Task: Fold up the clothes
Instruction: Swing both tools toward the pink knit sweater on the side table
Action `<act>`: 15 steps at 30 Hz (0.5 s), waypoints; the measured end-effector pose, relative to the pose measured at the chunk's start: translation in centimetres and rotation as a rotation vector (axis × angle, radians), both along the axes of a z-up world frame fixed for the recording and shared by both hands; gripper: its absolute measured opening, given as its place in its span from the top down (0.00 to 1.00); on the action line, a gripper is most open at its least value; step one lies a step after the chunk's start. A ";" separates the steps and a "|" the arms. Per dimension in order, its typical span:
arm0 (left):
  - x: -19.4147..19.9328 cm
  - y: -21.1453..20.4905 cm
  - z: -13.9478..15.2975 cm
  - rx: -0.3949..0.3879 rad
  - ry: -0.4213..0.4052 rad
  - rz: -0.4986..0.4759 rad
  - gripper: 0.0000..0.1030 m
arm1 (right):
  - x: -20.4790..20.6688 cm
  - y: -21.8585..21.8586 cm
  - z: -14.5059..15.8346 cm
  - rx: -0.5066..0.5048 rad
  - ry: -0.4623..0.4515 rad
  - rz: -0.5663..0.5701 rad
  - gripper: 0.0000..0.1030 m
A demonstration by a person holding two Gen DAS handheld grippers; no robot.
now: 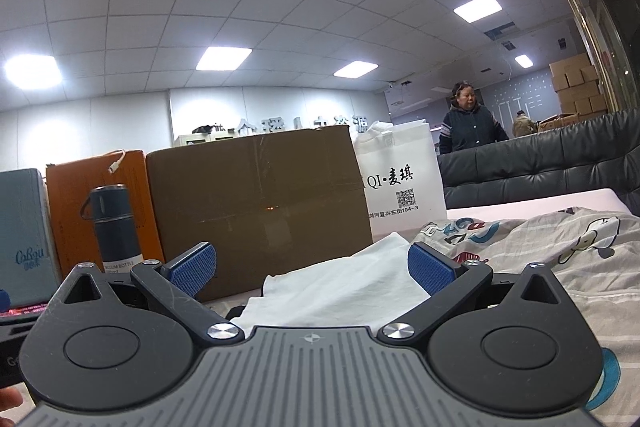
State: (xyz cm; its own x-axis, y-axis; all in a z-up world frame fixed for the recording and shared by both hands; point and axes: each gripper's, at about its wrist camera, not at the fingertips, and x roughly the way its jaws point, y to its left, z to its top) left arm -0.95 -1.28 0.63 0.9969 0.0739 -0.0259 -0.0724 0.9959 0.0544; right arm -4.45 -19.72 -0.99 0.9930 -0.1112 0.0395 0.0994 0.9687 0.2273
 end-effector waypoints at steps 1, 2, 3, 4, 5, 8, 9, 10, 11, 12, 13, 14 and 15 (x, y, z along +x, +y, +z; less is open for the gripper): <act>-0.2 0.0 0.2 0.009 -0.004 0.004 0.00 | -0.1 -0.1 0.0 0.008 -0.004 0.007 0.00; -0.5 -0.1 0.3 0.014 -0.009 0.008 0.00 | -0.2 -0.2 0.0 0.020 -0.011 0.020 0.00; -0.8 -0.1 0.6 0.017 -0.018 0.013 0.00 | -0.3 -0.3 0.0 0.031 -0.017 0.035 0.00; -1.1 -0.1 0.8 0.022 -0.028 0.017 0.00 | -0.4 -0.4 0.0 0.043 -0.024 0.051 0.00; -1.5 0.0 1.0 0.028 -0.035 0.023 0.00 | -0.6 -0.5 0.0 0.054 -0.031 0.066 0.00; -2.5 0.0 1.5 0.052 -0.043 0.049 0.00 | -1.1 -0.6 0.0 0.076 -0.063 0.108 0.00; -2.8 0.2 1.6 0.052 -0.037 0.059 0.00 | -1.3 -0.6 0.0 0.080 -0.077 0.119 0.00; -3.1 0.5 1.7 0.043 -0.029 0.060 0.00 | -1.5 -0.6 0.0 0.084 -0.091 0.130 0.00; -3.4 0.9 1.9 0.029 -0.018 0.057 0.00 | -1.7 -0.6 0.0 0.086 -0.104 0.141 0.00; -3.8 1.2 2.1 0.016 -0.008 0.059 0.00 | -1.9 -0.6 0.0 0.089 -0.118 0.152 0.00; -4.2 1.6 2.2 0.005 0.002 0.064 0.00 | -2.1 -0.6 0.0 0.091 -0.130 0.161 0.00; -4.7 1.9 2.4 -0.001 0.007 0.070 0.00 | -2.4 -0.5 0.0 0.091 -0.145 0.169 0.00; -5.2 2.2 2.5 -0.002 0.008 0.076 0.00 | -2.6 -0.4 0.0 0.091 -0.159 0.177 0.00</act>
State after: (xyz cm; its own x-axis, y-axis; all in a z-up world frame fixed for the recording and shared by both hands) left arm -6.18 0.94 3.15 0.9883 0.1489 -0.0337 -0.1470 0.9877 0.0537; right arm -7.07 -20.15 -0.98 0.9794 0.0534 0.1948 -0.1138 0.9426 0.3139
